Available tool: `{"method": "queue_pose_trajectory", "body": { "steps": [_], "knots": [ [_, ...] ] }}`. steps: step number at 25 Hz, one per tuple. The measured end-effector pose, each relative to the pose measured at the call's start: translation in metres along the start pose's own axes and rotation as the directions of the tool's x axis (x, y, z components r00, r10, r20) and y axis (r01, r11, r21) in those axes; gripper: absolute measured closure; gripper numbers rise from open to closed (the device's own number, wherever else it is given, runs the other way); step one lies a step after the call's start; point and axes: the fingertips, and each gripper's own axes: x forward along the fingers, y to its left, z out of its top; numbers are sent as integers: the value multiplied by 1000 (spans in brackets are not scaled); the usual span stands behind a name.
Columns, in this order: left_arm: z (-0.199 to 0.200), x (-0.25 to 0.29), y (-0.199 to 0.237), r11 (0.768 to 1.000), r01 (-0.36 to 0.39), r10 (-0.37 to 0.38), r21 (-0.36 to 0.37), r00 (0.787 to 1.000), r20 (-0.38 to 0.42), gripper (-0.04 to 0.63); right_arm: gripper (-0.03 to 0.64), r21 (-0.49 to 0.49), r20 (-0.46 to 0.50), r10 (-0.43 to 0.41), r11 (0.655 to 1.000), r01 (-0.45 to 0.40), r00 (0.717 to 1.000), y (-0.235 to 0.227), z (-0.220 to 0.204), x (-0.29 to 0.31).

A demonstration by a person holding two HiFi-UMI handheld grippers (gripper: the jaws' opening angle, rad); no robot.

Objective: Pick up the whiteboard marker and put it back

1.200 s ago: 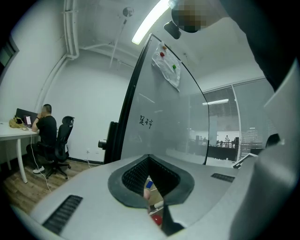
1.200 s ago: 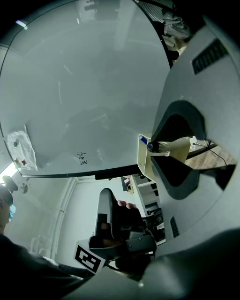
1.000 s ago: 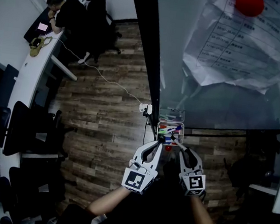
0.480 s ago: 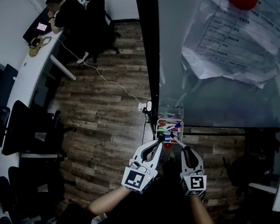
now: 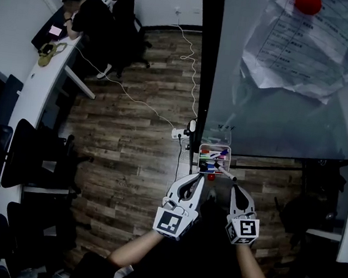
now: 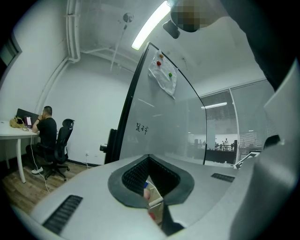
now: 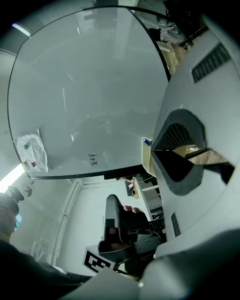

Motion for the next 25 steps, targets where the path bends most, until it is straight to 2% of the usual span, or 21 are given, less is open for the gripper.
{"method": "queue_pose_trajectory", "body": {
  "steps": [7, 16, 25],
  "knots": [
    [10, -23, -1, 999, -8, 9, -37, 999, 38, 588, 603, 30, 30, -12, 999, 11, 999, 15, 9, -18],
    [25, -58, 0, 997, -13, 18, -71, 997, 74, 588, 603, 20, 117, -29, 999, 27, 993, 46, 37, -49],
    [24, -72, -8, 998, -36, 40, -59, 997, 68, 588, 603, 54, 154, -30, 998, 22, 988, 44, 51, -68]
  ]
}}
